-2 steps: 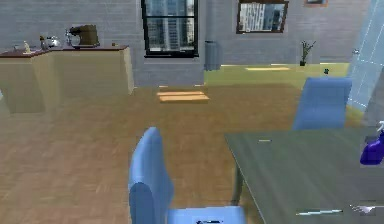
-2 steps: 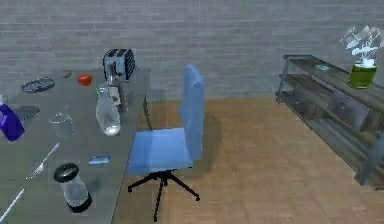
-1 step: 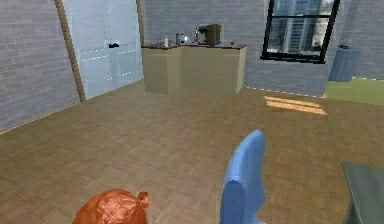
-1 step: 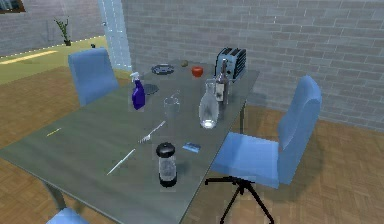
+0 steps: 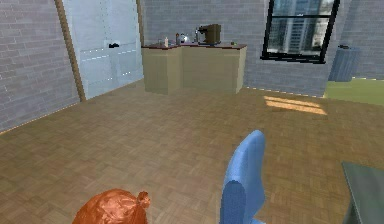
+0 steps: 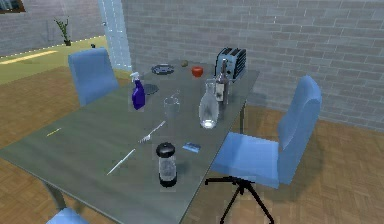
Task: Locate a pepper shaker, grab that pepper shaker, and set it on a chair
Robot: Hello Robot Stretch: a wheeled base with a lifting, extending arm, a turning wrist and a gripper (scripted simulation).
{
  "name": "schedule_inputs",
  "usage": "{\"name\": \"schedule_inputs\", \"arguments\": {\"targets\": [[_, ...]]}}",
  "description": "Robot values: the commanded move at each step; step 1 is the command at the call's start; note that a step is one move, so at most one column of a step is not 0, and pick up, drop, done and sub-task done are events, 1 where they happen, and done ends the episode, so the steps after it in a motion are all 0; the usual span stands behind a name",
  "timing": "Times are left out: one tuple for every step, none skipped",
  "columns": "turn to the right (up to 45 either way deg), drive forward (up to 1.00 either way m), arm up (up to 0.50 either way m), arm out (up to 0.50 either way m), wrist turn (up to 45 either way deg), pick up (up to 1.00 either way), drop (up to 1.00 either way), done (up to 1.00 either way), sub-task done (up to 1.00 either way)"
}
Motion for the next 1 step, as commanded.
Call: {"name": "schedule_inputs", "arguments": {"targets": [[0.0,0.00,0.36,0.00,0.0,0.00,0.00,0.00,0.00]]}}
